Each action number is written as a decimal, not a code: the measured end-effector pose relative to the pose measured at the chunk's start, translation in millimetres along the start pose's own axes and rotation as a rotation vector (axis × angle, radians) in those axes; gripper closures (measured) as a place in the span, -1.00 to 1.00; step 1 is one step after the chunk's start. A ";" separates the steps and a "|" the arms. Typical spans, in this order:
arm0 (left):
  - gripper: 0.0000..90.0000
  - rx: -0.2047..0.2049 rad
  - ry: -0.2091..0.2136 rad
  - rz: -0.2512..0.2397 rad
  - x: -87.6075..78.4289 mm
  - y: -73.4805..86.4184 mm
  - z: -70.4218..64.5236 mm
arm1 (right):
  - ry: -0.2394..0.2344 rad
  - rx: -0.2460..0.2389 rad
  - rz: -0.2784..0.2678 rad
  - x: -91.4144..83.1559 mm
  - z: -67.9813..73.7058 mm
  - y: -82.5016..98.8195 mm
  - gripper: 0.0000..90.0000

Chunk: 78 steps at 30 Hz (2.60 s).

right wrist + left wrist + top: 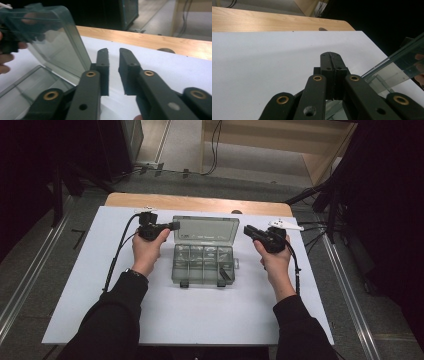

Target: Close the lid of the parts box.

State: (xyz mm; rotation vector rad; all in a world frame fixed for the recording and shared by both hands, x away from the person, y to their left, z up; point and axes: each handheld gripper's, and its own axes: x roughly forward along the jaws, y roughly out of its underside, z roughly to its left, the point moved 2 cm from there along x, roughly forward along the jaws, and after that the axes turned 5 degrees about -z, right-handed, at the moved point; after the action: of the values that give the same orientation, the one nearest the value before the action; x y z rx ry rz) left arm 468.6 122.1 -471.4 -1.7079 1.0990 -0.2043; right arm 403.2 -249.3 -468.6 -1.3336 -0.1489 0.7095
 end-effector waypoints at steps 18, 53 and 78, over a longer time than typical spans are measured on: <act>0.98 0.009 0.012 -0.014 -2.8 2.8 -2.4 | 0.011 0.058 0.015 12.8 6.9 -1.0 0.94; 0.98 0.049 0.088 -0.070 -27.9 11.4 -15.6 | -0.048 0.038 -0.009 -0.9 25.6 3.3 0.94; 0.99 0.114 0.145 -0.094 -52.8 35.4 -35.0 | -0.035 -0.027 -0.015 -22.9 38.6 26.8 0.94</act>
State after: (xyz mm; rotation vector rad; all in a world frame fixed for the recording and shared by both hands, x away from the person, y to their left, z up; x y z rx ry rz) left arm 397.7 136.9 -466.3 -1.6641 1.0912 -0.4481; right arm 356.1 -227.9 -476.6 -1.3446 -0.1966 0.7202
